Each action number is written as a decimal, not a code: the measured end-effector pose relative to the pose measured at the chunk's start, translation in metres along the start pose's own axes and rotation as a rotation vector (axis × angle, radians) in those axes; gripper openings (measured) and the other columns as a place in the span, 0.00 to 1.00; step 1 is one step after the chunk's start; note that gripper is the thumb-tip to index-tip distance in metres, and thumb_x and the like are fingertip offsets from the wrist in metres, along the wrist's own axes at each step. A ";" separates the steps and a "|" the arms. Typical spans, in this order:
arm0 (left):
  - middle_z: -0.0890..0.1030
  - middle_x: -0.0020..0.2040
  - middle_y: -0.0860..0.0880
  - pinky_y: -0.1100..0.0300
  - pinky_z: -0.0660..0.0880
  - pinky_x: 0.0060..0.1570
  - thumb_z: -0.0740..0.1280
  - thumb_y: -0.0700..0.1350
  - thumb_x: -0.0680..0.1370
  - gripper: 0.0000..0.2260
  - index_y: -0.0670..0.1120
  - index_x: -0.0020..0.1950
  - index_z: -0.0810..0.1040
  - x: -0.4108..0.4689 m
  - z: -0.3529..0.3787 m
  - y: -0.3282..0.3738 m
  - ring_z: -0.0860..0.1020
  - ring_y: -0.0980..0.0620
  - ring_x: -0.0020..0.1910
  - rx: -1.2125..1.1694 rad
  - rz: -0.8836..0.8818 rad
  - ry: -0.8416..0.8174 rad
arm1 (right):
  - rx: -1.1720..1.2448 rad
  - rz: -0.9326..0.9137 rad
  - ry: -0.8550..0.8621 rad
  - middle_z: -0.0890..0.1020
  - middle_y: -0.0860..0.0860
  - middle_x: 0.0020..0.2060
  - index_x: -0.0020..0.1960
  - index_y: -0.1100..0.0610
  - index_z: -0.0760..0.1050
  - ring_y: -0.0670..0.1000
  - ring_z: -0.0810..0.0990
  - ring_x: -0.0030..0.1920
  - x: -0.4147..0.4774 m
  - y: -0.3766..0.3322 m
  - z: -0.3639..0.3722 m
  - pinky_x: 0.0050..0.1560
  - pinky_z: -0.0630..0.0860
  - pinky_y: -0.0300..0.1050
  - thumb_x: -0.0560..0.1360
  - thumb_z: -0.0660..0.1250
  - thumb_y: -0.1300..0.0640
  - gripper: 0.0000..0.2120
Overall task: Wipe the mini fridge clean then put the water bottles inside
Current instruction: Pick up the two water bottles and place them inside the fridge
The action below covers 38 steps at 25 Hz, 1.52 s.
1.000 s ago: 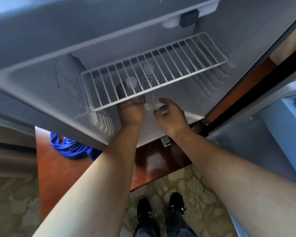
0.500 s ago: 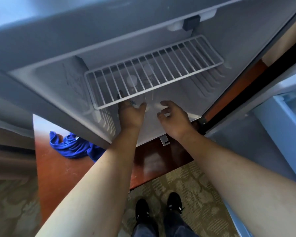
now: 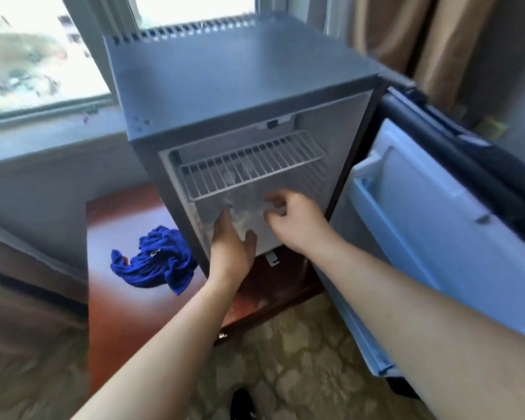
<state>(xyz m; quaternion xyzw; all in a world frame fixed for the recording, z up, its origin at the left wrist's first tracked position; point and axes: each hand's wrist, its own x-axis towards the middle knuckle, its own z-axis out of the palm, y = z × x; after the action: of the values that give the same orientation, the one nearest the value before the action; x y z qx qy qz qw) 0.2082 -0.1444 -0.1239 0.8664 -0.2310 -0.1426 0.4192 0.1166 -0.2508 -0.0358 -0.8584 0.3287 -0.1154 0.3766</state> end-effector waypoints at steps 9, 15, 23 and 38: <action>0.82 0.62 0.51 0.57 0.73 0.64 0.67 0.40 0.76 0.19 0.50 0.67 0.79 -0.149 -0.033 0.140 0.78 0.51 0.62 0.044 0.366 0.228 | -0.059 -0.370 0.102 0.78 0.53 0.60 0.61 0.51 0.81 0.52 0.80 0.59 -0.177 -0.021 -0.128 0.64 0.75 0.46 0.77 0.68 0.54 0.14; 0.82 0.64 0.49 0.61 0.71 0.62 0.64 0.37 0.78 0.21 0.51 0.69 0.78 -0.243 -0.012 0.247 0.78 0.49 0.63 0.096 0.571 0.055 | -0.216 -0.272 0.342 0.80 0.54 0.56 0.53 0.49 0.82 0.58 0.80 0.60 -0.236 0.024 -0.242 0.61 0.77 0.56 0.75 0.65 0.53 0.09; 0.79 0.44 0.56 0.63 0.69 0.44 0.58 0.42 0.82 0.18 0.56 0.68 0.78 -0.301 0.004 0.281 0.77 0.58 0.42 0.165 0.516 -0.265 | -0.207 -0.120 0.140 0.86 0.57 0.53 0.60 0.51 0.83 0.59 0.81 0.58 -0.280 0.060 -0.278 0.55 0.76 0.45 0.80 0.62 0.52 0.14; 0.74 0.75 0.59 0.62 0.57 0.70 0.40 0.55 0.83 0.29 0.56 0.70 0.78 -0.156 -0.162 0.155 0.67 0.57 0.66 0.504 0.448 -0.062 | -0.347 -0.368 -0.130 0.82 0.58 0.62 0.68 0.56 0.76 0.60 0.81 0.62 -0.183 -0.117 -0.089 0.59 0.78 0.49 0.78 0.62 0.51 0.20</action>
<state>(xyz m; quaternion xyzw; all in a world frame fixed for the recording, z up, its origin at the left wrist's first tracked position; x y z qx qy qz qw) 0.1025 -0.0404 0.1055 0.8658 -0.4561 -0.0118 0.2055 -0.0056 -0.1240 0.1196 -0.9611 0.1569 -0.0683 0.2166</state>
